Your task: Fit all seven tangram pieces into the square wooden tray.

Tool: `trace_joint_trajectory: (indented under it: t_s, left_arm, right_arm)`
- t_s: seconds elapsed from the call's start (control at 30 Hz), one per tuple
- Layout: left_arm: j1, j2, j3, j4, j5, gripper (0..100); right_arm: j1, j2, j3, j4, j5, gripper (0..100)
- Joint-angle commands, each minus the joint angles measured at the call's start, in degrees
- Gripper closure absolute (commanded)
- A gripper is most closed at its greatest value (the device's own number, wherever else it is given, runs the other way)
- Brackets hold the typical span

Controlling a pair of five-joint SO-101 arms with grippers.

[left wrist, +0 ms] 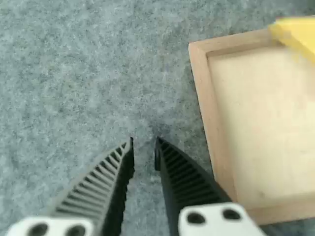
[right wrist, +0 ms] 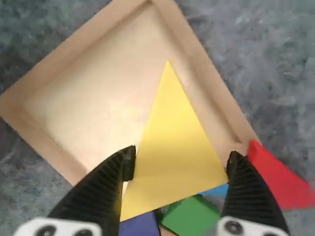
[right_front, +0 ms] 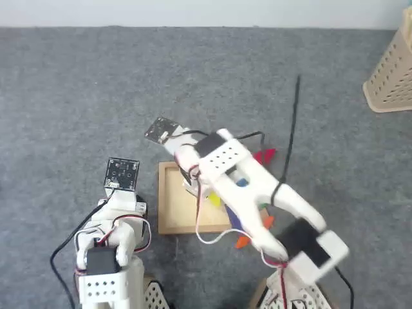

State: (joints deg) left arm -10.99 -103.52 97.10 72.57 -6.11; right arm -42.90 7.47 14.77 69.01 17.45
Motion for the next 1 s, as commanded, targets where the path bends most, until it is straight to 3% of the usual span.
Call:
trace_joint_trajectory:
  t_s: [0.0,0.27,0.5,0.63,0.77,0.97]
  left_arm:
    - [0.18,-1.23,-0.48,0.0,0.44,93]
    - [0.18,-1.23,-0.48,0.0,0.44,93]
    - [0.18,-1.23,-0.48,0.0,0.44,93]
    - [0.18,-1.23,-0.48,0.0,0.44,93]
    - [0.09,-1.23,-0.48,0.0,0.44,93]
    - [0.09,-1.23,-0.48,0.0,0.44,93]
  right_arm:
    - [-0.13,1.63,-5.36,-1.36,-2.81,79.9]
    - [-2.24,5.58,-6.07,-1.45,-0.35,79.8]
    - [-2.86,5.76,-7.47,-1.27,-24.0,80.0]
    - [-7.69,5.67,-8.18,-1.45,-36.75,79.7]
    - [-10.07,5.76,-8.62,-1.45,-36.13,78.6]
    - [-8.31,5.76,-8.53,-0.92,-34.64,62.8]
